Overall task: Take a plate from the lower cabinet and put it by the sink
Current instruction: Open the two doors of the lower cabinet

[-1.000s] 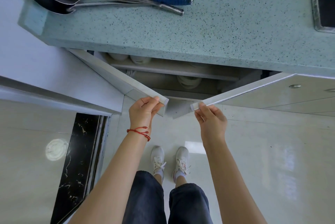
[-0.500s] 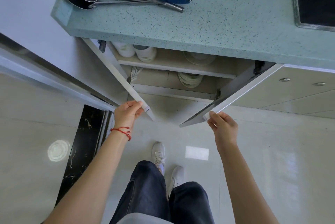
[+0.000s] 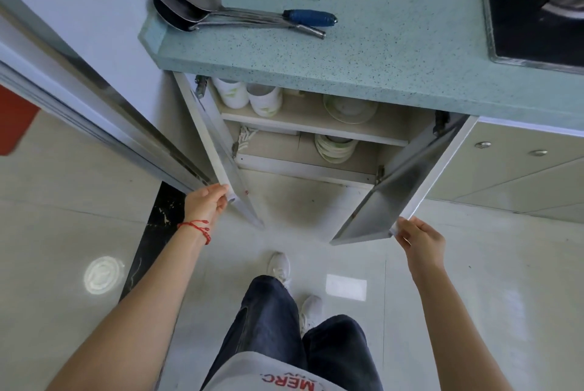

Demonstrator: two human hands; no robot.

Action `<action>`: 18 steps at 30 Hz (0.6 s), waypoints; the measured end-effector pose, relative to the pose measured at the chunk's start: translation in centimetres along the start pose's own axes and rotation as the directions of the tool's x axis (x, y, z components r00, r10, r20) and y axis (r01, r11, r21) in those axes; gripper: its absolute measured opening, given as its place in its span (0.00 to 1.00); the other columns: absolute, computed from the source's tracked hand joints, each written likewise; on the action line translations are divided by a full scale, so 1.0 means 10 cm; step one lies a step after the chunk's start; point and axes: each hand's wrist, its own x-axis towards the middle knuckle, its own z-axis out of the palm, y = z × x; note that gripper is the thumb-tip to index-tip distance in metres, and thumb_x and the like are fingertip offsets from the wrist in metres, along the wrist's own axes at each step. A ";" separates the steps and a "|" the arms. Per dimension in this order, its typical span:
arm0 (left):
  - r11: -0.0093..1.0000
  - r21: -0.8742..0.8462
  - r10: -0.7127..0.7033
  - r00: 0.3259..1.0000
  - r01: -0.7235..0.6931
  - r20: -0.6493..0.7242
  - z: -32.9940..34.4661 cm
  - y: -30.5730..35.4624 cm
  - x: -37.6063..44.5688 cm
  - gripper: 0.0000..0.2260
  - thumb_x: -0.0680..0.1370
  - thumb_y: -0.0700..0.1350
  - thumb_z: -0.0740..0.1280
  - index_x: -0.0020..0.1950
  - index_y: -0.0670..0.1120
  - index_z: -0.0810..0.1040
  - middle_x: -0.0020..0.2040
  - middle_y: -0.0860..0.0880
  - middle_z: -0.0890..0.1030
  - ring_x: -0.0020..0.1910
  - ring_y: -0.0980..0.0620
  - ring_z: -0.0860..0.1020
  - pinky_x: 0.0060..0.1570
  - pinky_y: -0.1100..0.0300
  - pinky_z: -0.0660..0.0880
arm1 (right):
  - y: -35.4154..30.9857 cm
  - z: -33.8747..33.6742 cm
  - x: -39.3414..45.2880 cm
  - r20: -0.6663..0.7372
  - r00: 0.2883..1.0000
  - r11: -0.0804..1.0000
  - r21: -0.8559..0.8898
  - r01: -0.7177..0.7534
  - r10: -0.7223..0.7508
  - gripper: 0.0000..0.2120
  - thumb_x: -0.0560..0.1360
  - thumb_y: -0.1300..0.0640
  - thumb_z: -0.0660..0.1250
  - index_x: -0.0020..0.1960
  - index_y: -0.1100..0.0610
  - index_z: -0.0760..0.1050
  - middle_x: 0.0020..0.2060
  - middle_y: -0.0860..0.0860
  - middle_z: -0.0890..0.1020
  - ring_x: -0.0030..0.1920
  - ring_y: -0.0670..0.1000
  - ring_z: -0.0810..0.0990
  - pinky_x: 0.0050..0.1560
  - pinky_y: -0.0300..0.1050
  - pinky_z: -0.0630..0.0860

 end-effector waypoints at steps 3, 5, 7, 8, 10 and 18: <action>0.997 -0.065 -0.046 0.999 0.047 0.016 -0.05 -0.03 -0.02 0.06 0.72 0.36 0.68 0.36 0.43 0.75 0.31 0.46 0.72 0.31 0.54 0.72 0.31 0.67 0.75 | 0.04 -0.13 -0.01 -0.020 0.999 1.000 -0.003 -0.026 0.026 0.08 0.72 0.65 0.65 0.35 0.63 0.70 0.31 0.55 0.69 0.37 0.55 0.69 0.62 0.54 0.73; 0.992 -0.102 -0.070 0.997 0.073 0.029 -0.07 -0.05 -0.04 0.07 0.72 0.37 0.68 0.36 0.44 0.75 0.32 0.47 0.72 0.32 0.55 0.73 0.32 0.67 0.75 | 0.06 -0.19 -0.02 -0.025 0.999 0.999 -0.013 -0.039 0.038 0.09 0.72 0.63 0.66 0.34 0.62 0.70 0.32 0.56 0.68 0.39 0.56 0.69 0.65 0.56 0.71; 0.989 -0.116 -0.086 0.996 0.086 0.007 -0.08 -0.08 -0.08 0.07 0.73 0.38 0.68 0.35 0.44 0.75 0.32 0.47 0.73 0.31 0.56 0.74 0.32 0.67 0.76 | 0.05 -0.21 -0.04 -0.037 0.998 0.999 -0.014 -0.053 0.052 0.11 0.72 0.62 0.67 0.32 0.61 0.70 0.32 0.55 0.69 0.38 0.55 0.69 0.64 0.54 0.72; 0.987 -0.128 -0.094 0.996 0.093 -0.006 -0.08 -0.09 -0.10 0.06 0.73 0.38 0.68 0.36 0.43 0.75 0.31 0.47 0.74 0.31 0.56 0.74 0.32 0.67 0.77 | 0.04 -0.21 -0.05 -0.050 0.997 0.998 -0.007 -0.060 0.060 0.12 0.73 0.62 0.67 0.32 0.61 0.70 0.31 0.55 0.69 0.37 0.53 0.70 0.63 0.53 0.73; 0.980 -0.173 -0.103 0.994 0.095 -0.034 -0.08 -0.10 -0.14 0.06 0.73 0.37 0.68 0.35 0.42 0.76 0.27 0.48 0.77 0.27 0.58 0.76 0.30 0.67 0.78 | 0.01 -0.19 -0.08 -0.070 0.995 0.998 0.004 -0.067 0.067 0.11 0.73 0.63 0.66 0.33 0.63 0.71 0.31 0.55 0.70 0.35 0.51 0.71 0.61 0.51 0.74; 0.979 -0.191 -0.089 0.991 0.068 -0.104 -0.28 -0.04 -0.21 0.08 0.73 0.36 0.67 0.34 0.40 0.75 0.29 0.46 0.75 0.23 0.60 0.75 0.28 0.69 0.77 | 0.05 -0.39 -0.05 -0.138 0.988 0.997 0.005 -0.072 0.072 0.07 0.71 0.65 0.67 0.35 0.63 0.74 0.33 0.55 0.74 0.42 0.54 0.74 0.58 0.48 0.74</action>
